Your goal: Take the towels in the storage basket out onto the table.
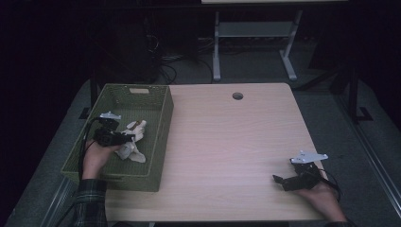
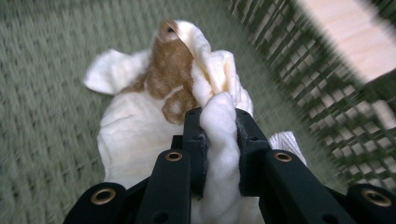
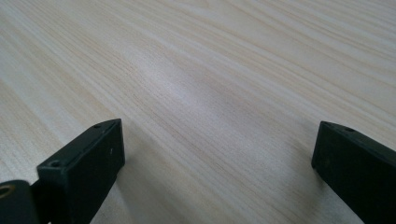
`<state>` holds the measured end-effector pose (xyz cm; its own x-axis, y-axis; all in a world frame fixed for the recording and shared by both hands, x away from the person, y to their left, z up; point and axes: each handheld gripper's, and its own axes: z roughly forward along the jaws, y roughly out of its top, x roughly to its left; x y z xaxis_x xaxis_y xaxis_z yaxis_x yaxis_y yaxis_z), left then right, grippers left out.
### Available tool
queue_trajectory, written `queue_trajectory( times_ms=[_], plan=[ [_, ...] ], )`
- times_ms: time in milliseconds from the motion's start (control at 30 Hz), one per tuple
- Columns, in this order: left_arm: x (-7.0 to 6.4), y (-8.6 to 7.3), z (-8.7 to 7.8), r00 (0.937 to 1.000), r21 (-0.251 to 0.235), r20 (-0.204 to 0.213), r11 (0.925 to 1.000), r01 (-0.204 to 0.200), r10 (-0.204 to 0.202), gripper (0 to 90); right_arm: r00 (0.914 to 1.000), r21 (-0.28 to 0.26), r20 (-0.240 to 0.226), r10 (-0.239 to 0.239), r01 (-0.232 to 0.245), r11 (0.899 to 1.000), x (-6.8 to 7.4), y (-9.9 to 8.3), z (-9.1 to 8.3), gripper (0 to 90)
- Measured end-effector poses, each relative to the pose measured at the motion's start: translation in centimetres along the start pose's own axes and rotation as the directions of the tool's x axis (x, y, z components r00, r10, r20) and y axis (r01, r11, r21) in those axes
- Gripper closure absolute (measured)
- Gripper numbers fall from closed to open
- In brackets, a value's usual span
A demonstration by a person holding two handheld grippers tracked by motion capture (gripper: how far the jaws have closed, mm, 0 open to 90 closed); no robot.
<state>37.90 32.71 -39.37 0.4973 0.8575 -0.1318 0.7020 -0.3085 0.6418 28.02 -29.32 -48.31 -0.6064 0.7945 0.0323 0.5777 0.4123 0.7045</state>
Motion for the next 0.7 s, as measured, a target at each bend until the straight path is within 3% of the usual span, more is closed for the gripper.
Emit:
queue_trajectory(
  times_ms=[33,233,300,700],
  plan=[
    [0.1,0.1,-0.3,0.9999,-0.028,0.013,0.9996,0.009,-0.009,76.9,1.0,0.0,0.0,0.0,0.0,1.0,0.0,0.0,0.0,2.2],
    [0.2,0.2,-0.9,0.9991,-0.096,0.037,0.9951,0.023,-0.02,77.2,1.0,0.0,0.0,0.0,0.0,1.0,0.0,0.0,0.0,2.2],
    [0.1,0.3,-1.3,0.9983,-0.133,0.053,0.9905,0.032,-0.025,77.3,1.0,0.0,0.0,0.0,0.0,1.0,0.0,0.0,0.0,2.2],
    [-1.4,1.8,-3.2,0.9973,-0.219,0.071,0.9756,0.0,0.016,77.7,1.0,0.0,0.0,0.0,0.0,1.0,0.0,0.0,0.0,2.2]
  ],
)
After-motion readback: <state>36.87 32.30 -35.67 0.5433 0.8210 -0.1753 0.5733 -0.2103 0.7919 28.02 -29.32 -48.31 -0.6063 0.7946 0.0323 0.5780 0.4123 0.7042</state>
